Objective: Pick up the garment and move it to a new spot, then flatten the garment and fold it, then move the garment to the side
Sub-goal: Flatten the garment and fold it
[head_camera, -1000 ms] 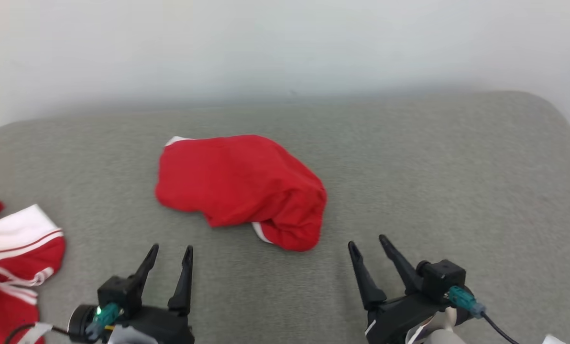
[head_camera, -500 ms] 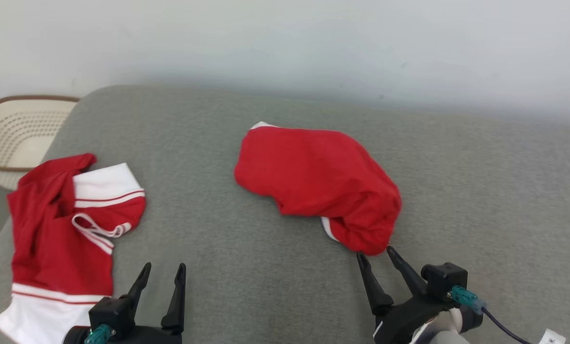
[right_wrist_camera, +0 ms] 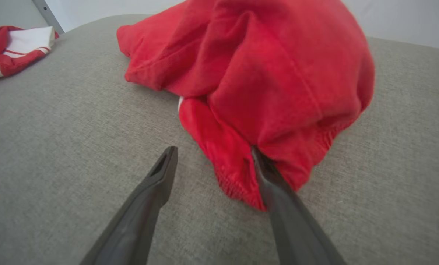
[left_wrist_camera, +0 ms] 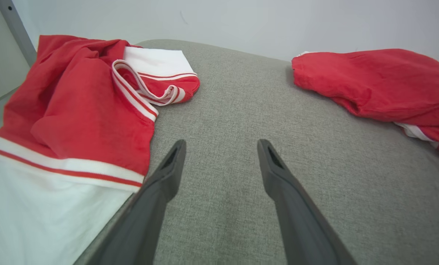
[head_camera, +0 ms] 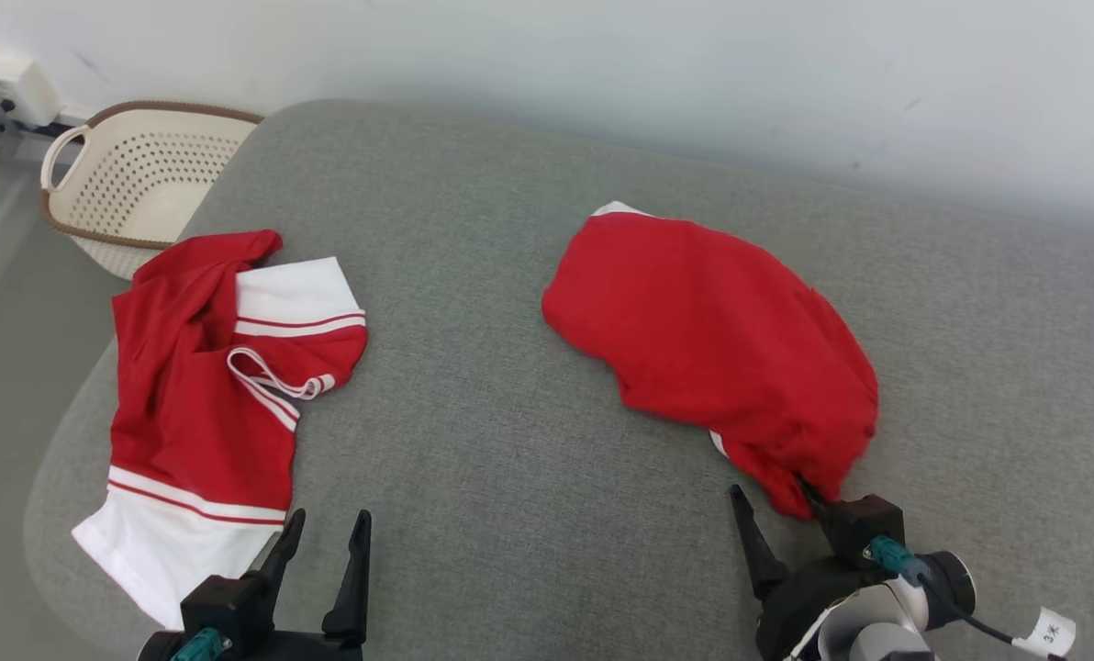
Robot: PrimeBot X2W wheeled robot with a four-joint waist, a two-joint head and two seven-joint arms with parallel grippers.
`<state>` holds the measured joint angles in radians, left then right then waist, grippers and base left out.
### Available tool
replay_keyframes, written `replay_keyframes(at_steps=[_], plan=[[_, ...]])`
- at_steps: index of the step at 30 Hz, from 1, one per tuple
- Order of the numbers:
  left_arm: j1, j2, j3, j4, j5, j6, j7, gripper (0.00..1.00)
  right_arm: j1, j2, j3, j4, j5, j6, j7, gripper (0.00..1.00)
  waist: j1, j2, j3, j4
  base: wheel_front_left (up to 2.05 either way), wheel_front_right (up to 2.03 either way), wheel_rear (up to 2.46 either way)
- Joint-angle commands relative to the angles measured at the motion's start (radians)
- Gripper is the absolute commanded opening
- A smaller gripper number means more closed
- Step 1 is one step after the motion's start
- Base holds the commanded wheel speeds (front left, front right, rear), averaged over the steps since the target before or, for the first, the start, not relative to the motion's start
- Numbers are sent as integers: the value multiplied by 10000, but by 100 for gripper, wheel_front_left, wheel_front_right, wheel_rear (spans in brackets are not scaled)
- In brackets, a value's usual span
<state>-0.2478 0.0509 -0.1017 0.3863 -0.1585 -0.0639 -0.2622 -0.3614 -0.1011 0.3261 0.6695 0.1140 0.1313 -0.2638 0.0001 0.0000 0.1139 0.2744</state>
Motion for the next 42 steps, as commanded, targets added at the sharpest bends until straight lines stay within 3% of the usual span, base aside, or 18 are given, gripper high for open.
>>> replay_keyframes(at_steps=[1, 5, 6, 7, 8, 17, 25, 29, 32, 37, 41, 42], plan=[[-28, 1, -55, 31, -212, 60, -46, 100, -314, 68, -215, 455, -346, -10, -4, 100, -1, 0, 152, 231, 0, 0, 0], [-14, -1, -183, -5, -322, 128, -46, 100, -582, 180, -626, 1344, -848, -8, 1, 100, -1, 0, 171, 334, 0, 0, 0], [6, -1, -193, -19, -338, 141, -46, 100, -675, 213, -697, 1534, -910, -10, 8, 85, -1, 0, 172, 351, 0, 0, 0], [24, -3, -202, -31, -357, 132, -46, 100, -747, 251, -740, 1612, -951, -8, 13, 39, -1, 0, 175, 364, 0, 0, 0], [39, -1, -206, -43, -371, 145, -46, 100, -820, 286, -763, 1628, -990, -8, 10, 0, -1, 0, 176, 366, 0, 0, 0], [290, -4, -207, -84, -412, 79, -46, 100, -606, 229, 452, -564, 15, -5, -5, 0, -1, 0, -14, -191, 0, 0, 0], [360, -1, -194, 74, -427, 68, -47, 100, -997, -772, 2126, -2754, 2029, -7, -7, 0, -1, 0, -406, -992, 0, 0, 0], [504, -1, -179, 189, -458, 74, -47, 100, -1268, -1372, 2798, -3681, 3605, -7, -8, 0, -1, 0, -643, -1473, 0, 0, 0], [536, -3, -243, 269, -512, 59, -47, 100, -1382, -1967, 3048, -3541, 4400, -7, -4, 0, -1, 0, -783, -1765, 0, 0, 0], [498, 0, -464, 370, -624, 54, -47, 100, -1647, -2849, 3758, -1743, 5210, -7, -5, 0, -1, 0, -874, -2124, 0, 0, 0], [366, 0, -618, 415, -638, 40, -47, 100, -1761, -3131, 3998, -647, 5288, -7, -5, 0, -1, 0, -839, -2210, 0, 0, 0], [336, 0, -659, 431, -635, 29, -47, 100, -1797, -3185, 4034, -301, 5231, -7, -4, 26, -1, 0, -834, -2221, 0, 0, 0]])
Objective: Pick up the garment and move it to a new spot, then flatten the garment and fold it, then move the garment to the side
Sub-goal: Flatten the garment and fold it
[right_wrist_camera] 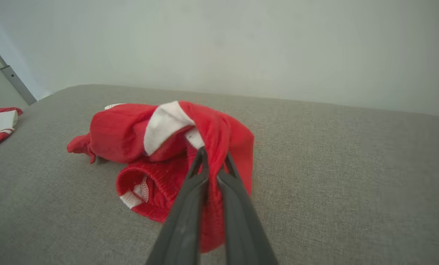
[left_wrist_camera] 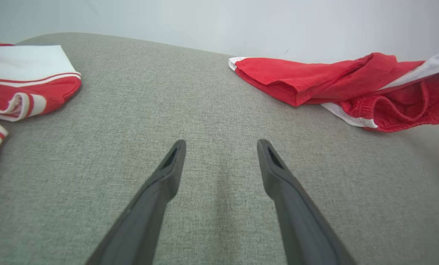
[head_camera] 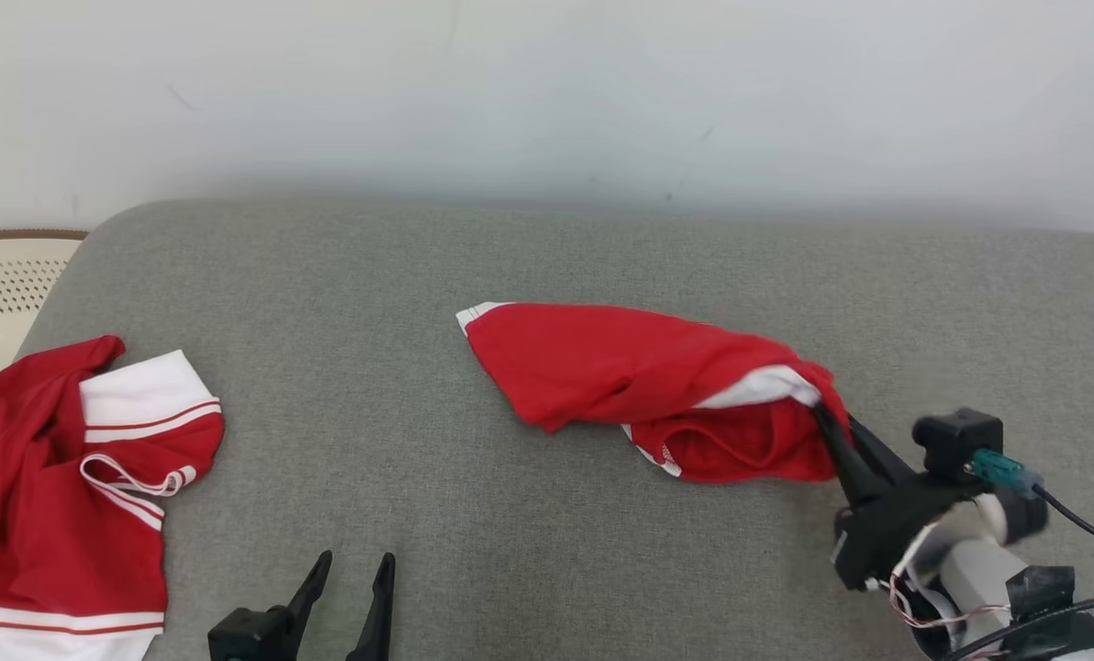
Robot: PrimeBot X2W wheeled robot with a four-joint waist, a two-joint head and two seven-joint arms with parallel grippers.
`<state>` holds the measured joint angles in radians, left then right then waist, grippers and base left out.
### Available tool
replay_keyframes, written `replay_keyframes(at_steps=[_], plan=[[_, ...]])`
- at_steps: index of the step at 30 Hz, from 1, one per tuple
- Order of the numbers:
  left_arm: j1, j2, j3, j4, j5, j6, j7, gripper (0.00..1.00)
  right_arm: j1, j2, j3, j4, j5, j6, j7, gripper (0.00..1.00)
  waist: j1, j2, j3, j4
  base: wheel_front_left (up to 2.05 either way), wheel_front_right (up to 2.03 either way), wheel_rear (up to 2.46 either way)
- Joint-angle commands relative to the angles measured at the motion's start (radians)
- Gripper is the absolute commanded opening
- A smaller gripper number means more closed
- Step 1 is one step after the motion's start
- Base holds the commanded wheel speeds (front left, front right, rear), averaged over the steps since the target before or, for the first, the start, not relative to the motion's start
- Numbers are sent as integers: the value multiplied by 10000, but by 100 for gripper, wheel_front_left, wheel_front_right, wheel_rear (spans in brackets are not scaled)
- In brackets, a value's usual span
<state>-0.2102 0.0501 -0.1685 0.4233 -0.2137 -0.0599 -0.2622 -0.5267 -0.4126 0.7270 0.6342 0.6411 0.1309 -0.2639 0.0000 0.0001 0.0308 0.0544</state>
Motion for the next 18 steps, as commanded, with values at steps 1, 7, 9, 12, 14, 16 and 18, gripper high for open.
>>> replay_keyframes(at_steps=[1, 7, 9, 12, 14, 16, 18], plan=[[-67, 9, -22, 74, -79, -20, -47, 100, -161, -98, 44, 409, -74, -3, -3, 48, 0, -1, -1, -28, 0, 0, 0], [-155, 8, -177, 126, -21, -59, -47, 100, -415, 32, -309, 1794, -551, -3, -3, 100, 0, -1, -3, -52, 0, 0, 0], [-149, 6, -191, 95, -30, -60, -47, 100, -289, 91, -658, 1770, -789, -3, -2, 100, 0, -1, -11, -88, 0, 0, 0], [-197, 8, -200, 33, -50, -47, -47, 100, -45, 196, -1347, 1285, -1282, -3, -3, 100, 0, -1, -24, -203, 0, 0, 0], [-291, 4, -222, -3, -54, -49, -47, 100, 258, 353, -1802, 879, -1643, -3, -2, 100, 0, -1, -23, -318, 0, 0, 0], [-425, 6, -273, 11, -8, -76, -47, 100, 486, 517, -2245, 308, -2117, -3, -3, 100, 0, -1, 22, -454, 0, 0, 0], [-585, 6, -396, 115, 15, -125, -47, 100, 775, 740, -2619, -259, -2558, -3, -2, 100, 0, -1, 125, -613, 0, 0, 0]])
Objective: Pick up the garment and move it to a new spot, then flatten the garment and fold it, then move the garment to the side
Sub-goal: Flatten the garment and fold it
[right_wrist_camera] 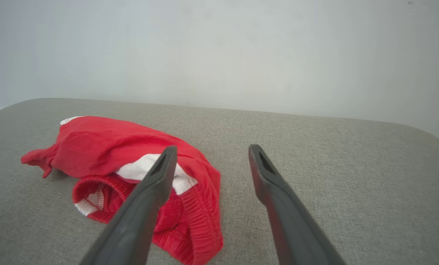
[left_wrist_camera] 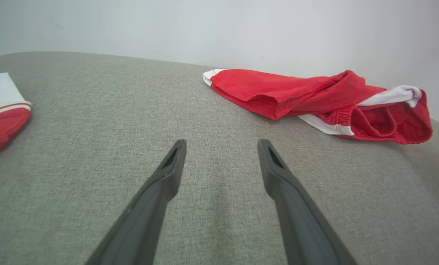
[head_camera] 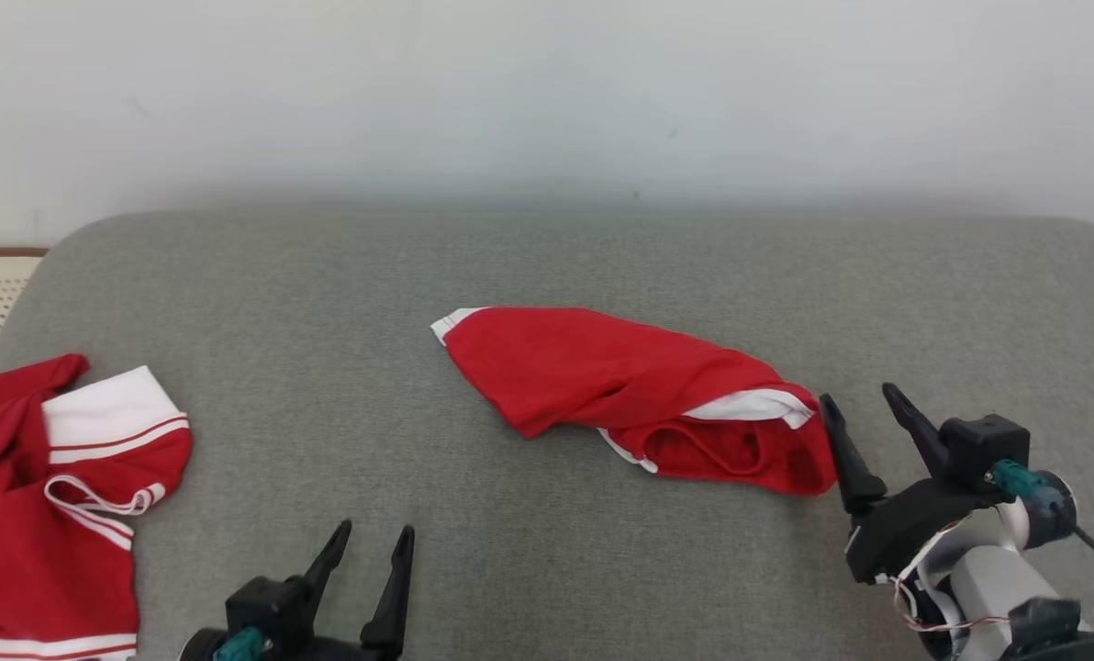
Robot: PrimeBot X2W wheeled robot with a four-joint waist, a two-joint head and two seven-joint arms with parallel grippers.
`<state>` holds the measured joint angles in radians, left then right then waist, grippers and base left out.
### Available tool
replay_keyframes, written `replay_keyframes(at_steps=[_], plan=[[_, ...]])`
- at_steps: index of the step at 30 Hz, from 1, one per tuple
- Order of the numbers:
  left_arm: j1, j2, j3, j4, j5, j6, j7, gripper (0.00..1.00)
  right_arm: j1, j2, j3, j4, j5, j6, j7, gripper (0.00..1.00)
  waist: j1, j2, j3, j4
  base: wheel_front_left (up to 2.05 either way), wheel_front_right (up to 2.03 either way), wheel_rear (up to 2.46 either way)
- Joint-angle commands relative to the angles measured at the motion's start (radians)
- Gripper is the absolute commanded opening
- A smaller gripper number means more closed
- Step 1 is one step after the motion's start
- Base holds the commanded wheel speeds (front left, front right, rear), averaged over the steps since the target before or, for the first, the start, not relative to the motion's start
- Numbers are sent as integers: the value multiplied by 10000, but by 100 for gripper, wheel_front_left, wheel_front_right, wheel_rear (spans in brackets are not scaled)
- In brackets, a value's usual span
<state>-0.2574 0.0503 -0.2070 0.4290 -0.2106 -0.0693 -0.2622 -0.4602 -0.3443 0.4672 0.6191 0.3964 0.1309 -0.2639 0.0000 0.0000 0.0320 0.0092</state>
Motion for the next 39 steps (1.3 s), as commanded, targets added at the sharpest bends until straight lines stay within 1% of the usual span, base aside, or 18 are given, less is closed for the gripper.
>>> replay_keyframes(at_steps=[1, 4, 8, 9, 14, 19, 25, 28, 31, 32, 33, 39], plan=[[-250, 2, -77, 83, 17, -58, -47, 100, 255, 166, -149, -409, -357, -3, -3, 100, 0, 0, 186, -239, 0, 0, 0], [-724, 5, -313, 309, 83, -124, -47, 100, 605, 462, -420, -1127, -940, -3, -3, 100, 0, 0, 467, -539, 0, 0, 0], [-1471, 4, -540, 661, 101, -151, -47, 100, 820, 782, -459, -1920, -1510, -3, -2, 100, 0, 0, 980, -1029, 0, 0, 0], [-1471, 4, -540, 661, 101, -151, -47, 100, 820, 782, -459, -1920, -1510, -3, -2, 100, 0, 0, 980, -1029, 0, 0, 0], [-2306, 7, -676, 1279, 211, -109, -45, 100, 943, 1101, -369, -2620, -1782, -3, -2, 100, 0, 0, 1551, -1635, 0, 0, 0], [-2885, 8, -647, 1824, 353, -64, -34, 100, 951, 1300, -295, -2766, -1806, -3, -2, 100, 0, 0, 1983, -2117, 0, 0, 0], [-3288, 10, -544, 2137, 594, -53, -36, 100, 878, 1417, -420, -2774, -1798, -3, -2, 100, 0, 0, 2333, -2441, 0, 0, 0], [-3496, 21, -338, 2265, 691, -60, -34, 100, 771, 1461, -404, -2798, -1780, -3, -2, 100, 0, 0, 2451, -2609, 0, 0, 0], [-3686, 72, -63, 2100, 758, -151, -34, 100, 663, 1500, -414, -2825, -1772, -3, -2, 100, 0, 0, 2557, -2757, 0, 0, 0], [-3725, 88, -9, 2029, 803, -175, -34, 28, 662, 1518, -449, -2827, -1773, -3, -2, 100, 0, 0, 2575, -2788, 0, 0, 0], [-3749, 97, 39, 1955, 840, -221, -36, 0, 680, 1532, -472, -2823, -1763, -3, -2, 100, 0, 0, 2586, -2810, 0, 0, 0], [-4122, 222, 396, 1189, 1073, -377, -34, 0, 843, 1591, -572, -2763, -1695, -3, -2, 100, 0, 0, 2633, -2851, 0, 0, 0]])
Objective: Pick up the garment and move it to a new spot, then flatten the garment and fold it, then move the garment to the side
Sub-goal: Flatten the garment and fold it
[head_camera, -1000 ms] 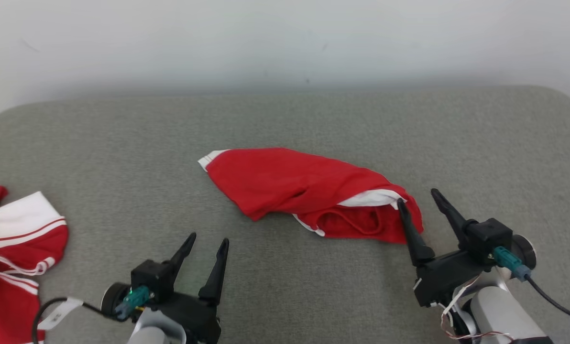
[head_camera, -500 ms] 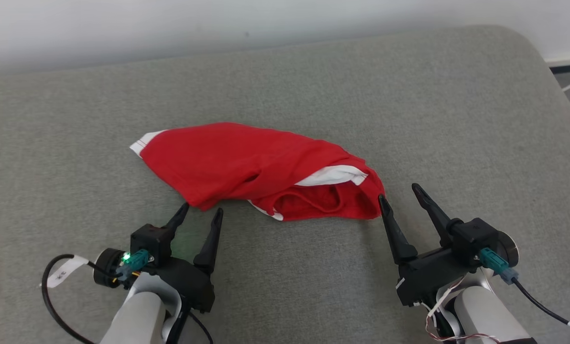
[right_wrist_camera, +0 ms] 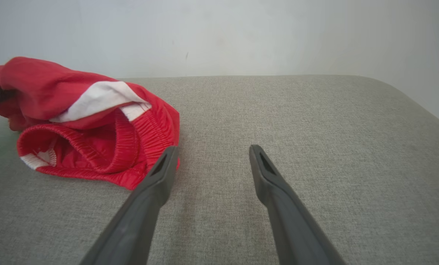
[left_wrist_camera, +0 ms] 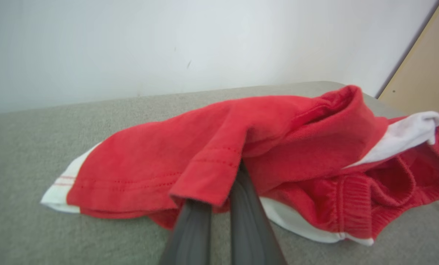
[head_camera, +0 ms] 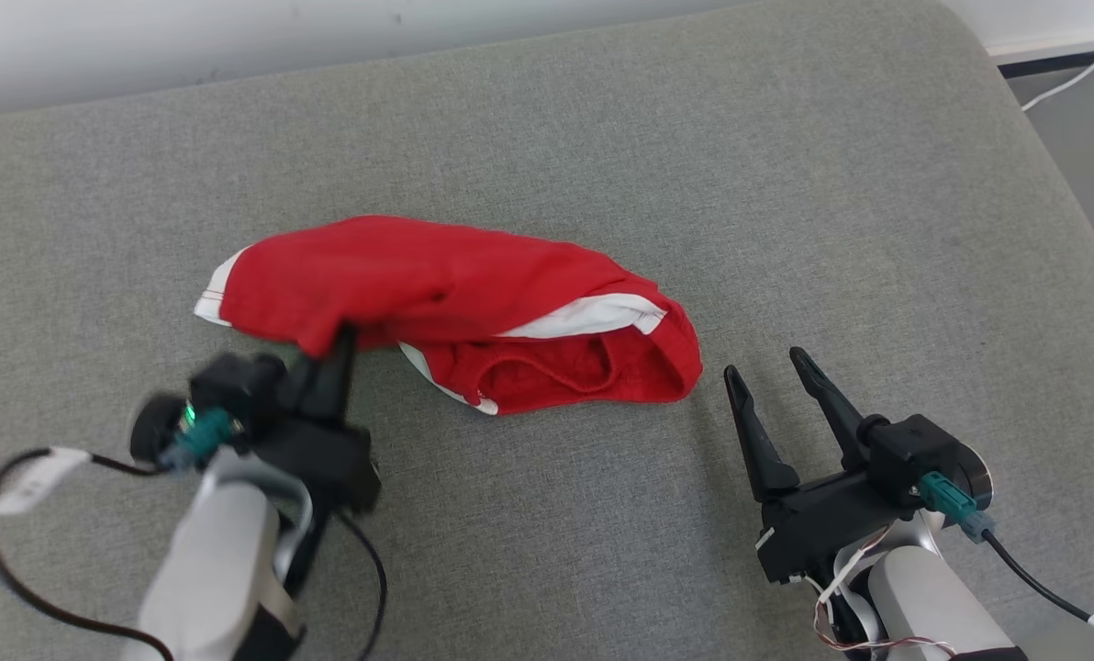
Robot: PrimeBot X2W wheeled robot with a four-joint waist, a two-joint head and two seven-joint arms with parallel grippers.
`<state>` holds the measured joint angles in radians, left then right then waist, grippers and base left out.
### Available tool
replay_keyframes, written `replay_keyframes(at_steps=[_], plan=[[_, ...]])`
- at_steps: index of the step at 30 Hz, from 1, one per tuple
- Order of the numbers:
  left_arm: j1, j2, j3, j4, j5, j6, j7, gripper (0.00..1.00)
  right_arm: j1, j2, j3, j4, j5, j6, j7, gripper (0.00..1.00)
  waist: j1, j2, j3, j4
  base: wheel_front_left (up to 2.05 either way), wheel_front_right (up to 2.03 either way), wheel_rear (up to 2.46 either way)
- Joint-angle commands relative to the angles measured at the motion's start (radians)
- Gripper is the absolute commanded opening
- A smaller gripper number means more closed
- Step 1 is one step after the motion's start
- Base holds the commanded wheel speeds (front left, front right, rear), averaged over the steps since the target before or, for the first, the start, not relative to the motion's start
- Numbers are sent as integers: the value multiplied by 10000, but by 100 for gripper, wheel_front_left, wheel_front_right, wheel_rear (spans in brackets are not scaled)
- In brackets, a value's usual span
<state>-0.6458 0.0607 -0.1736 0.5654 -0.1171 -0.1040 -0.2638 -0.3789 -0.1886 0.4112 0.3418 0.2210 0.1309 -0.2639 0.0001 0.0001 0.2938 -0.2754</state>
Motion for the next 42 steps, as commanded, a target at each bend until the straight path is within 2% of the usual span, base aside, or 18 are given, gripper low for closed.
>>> replay_keyframes(at_steps=[1, 9, 11, 15, 16, 17, 18, 22, 24, 27, 32, 39, 42], plan=[[-328, 153, 134, -363, 196, -53, -19, 0, 35, 43, -24, 17, 76, -3, -2, 100, -1, -1, 22, -6, 0, 0, 0], [-1336, 524, 209, -1534, 632, -157, -19, 0, 49, 148, -160, 79, 133, -3, -2, 100, -1, -1, 28, 60, 0, 0, 0], [-1636, 687, 215, -1425, 725, -185, -20, 0, 68, 197, -150, 112, 153, -3, -2, 100, -1, -1, 19, 62, 0, 0, 0], [-2054, 958, 1, -345, 893, -225, -16, 0, 38, 259, -51, 177, 218, -3, -2, 100, -1, -1, 33, -24, 0, 0, 0], [-2270, 1088, -103, 247, 888, -241, -14, 15, -8, 298, 29, 202, 232, -3, -2, 100, -1, -1, 57, -105, 0, 0, 0], [-2520, 1176, -211, 844, 914, -231, 44, 65, -64, 331, 97, 224, 277, -3, -3, 100, -1, -1, 85, -183, 0, 0, 0], [-2819, 1253, -306, 1372, 920, -239, 98, 99, -125, 362, 171, 257, 306, -3, -2, 100, -1, -1, 127, -280, 0, 0, 0], [-3844, 1589, -628, 3099, 1169, -240, 397, 100, -281, 499, 378, 374, 488, -3, -3, 100, -1, -1, 379, -738, 0, 0, 0], [-4405, 1647, -704, 3542, 1317, -52, 274, 100, -348, 549, 400, 377, 517, -3, -2, 100, -1, -1, 480, -917, 0, 0, 0], [-4888, 1391, -771, 4052, 1383, 274, 126, 100, -288, 562, 331, 428, 580, -3, -1, 100, -1, -1, 525, -1035, 0, 0, 0], [-5001, 984, -1034, 4857, 1308, 215, -31, 100, -272, 601, 313, 556, 618, -3, -3, 100, -1, -1, 442, -1075, 0, 0, 0], [-4141, 699, -1026, 3861, 885, 129, -34, 100, -306, 483, 258, 538, 636, -3, -1, 100, -1, -1, 266, -630, 0, 0, 0], [-3581, 602, -872, 3219, 653, 230, -36, 100, -249, 423, 308, 556, 645, -3, -3, 100, -1, -1, 83, -320, 0, 0, 0]])
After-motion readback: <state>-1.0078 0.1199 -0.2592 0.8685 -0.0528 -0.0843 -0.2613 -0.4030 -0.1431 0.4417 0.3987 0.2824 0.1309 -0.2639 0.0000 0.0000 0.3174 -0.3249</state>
